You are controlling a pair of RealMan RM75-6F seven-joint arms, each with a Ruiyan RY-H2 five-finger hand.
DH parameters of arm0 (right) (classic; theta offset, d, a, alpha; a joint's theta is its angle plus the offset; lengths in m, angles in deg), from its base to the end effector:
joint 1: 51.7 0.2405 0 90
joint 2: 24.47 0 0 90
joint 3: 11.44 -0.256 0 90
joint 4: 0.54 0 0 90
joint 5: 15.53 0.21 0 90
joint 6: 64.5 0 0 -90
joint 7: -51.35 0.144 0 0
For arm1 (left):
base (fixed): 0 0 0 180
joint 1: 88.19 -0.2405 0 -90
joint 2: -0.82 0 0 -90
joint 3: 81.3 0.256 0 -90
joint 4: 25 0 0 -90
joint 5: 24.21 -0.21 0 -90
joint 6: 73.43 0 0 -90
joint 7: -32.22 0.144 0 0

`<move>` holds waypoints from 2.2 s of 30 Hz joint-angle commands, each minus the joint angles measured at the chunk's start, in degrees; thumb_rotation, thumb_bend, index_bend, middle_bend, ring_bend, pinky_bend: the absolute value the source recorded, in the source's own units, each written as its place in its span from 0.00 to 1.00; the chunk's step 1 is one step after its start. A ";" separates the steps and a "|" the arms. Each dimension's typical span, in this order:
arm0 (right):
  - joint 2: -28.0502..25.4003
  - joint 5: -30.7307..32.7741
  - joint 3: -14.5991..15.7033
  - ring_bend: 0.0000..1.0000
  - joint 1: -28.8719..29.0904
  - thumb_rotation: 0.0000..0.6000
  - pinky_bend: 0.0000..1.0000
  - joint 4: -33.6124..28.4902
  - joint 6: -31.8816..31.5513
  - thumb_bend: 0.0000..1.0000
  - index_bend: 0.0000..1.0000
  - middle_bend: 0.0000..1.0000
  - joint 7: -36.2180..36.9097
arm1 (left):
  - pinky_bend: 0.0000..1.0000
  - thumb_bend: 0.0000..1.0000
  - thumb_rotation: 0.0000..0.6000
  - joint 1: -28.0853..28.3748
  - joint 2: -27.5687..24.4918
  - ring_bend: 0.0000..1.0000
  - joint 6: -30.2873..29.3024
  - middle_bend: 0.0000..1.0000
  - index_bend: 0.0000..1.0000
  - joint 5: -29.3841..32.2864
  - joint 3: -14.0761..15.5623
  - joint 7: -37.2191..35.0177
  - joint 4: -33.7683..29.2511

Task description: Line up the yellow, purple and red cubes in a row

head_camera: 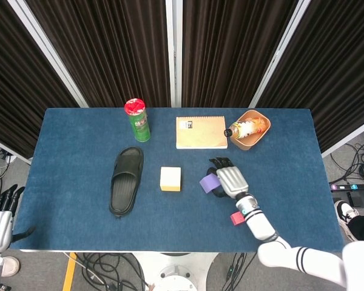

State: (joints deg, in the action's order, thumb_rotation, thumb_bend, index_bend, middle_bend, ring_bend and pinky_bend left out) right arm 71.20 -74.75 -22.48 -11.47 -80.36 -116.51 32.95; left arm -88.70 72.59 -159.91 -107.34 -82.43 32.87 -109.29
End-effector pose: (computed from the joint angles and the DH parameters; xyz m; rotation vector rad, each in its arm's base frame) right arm -0.1615 -0.3332 -0.0541 1.8192 -1.1512 0.8839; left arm -0.3481 0.1438 0.1303 -1.2937 -0.9677 -0.7903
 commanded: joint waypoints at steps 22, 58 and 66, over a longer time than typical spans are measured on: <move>10.97 15.84 -4.82 0.00 6.88 1.00 0.00 2.77 -4.32 0.14 0.25 0.06 -13.73 | 0.16 0.06 1.00 -0.06 1.04 0.11 0.50 0.16 0.13 -0.08 0.05 -2.47 2.59; 10.09 11.77 -5.18 0.00 9.65 1.00 0.00 13.13 3.71 0.06 0.05 0.00 -4.15 | 0.16 0.06 1.00 -0.02 0.07 0.11 1.63 0.16 0.14 1.16 -0.07 0.03 0.66; 10.02 11.38 -4.62 0.00 9.59 1.00 0.00 11.89 3.33 0.06 0.05 0.00 -4.43 | 0.16 0.06 1.00 -0.03 0.20 0.11 1.63 0.16 0.13 1.06 -0.03 -0.29 0.97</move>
State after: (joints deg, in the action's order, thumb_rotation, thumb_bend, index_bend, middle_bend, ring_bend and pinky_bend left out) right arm 81.20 -63.39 -27.10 -1.90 -68.48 -113.18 28.54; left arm -88.73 72.79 -158.29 -106.28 -82.46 32.57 -108.31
